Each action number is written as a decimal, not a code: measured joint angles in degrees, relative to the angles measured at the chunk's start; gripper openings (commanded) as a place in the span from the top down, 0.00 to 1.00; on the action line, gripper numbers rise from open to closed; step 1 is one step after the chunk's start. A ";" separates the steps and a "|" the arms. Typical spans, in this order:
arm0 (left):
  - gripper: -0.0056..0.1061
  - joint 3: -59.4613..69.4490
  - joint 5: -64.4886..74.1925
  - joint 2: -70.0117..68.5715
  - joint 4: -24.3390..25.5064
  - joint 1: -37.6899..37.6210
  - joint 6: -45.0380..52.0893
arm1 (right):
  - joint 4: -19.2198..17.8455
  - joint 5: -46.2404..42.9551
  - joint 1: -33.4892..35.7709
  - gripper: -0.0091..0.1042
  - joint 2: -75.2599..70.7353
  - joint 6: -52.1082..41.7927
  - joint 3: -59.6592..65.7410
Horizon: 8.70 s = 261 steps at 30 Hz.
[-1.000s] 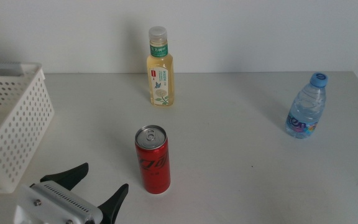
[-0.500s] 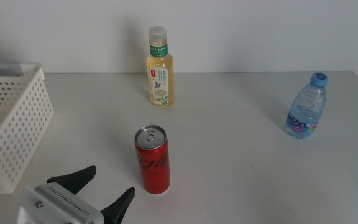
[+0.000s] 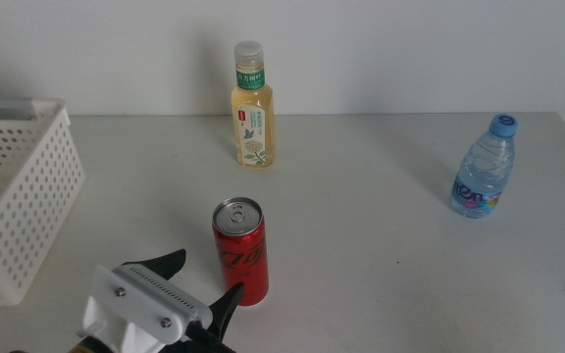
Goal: Use arms to grab the bottles and put them into the dustbin to the left of the table.
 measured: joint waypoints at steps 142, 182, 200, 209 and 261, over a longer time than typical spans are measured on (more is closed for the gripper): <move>0.96 -90.47 135.56 27.24 12.28 56.59 16.35 | 0.06 0.10 0.00 0.26 0.00 0.00 0.00; 0.11 -91.10 126.62 35.55 11.61 56.59 16.48 | 0.06 0.10 0.00 0.26 0.00 0.00 0.00; 0.11 -92.99 135.59 15.80 10.56 51.16 4.38 | 0.06 0.10 0.00 0.26 0.00 0.00 0.00; 0.11 -80.49 134.33 -2.08 11.70 41.72 -4.36 | 0.06 0.10 0.00 0.26 0.00 0.00 0.00; 0.11 -22.34 44.75 -23.15 21.83 21.21 -10.25 | 0.06 0.10 0.00 0.26 0.00 0.00 0.00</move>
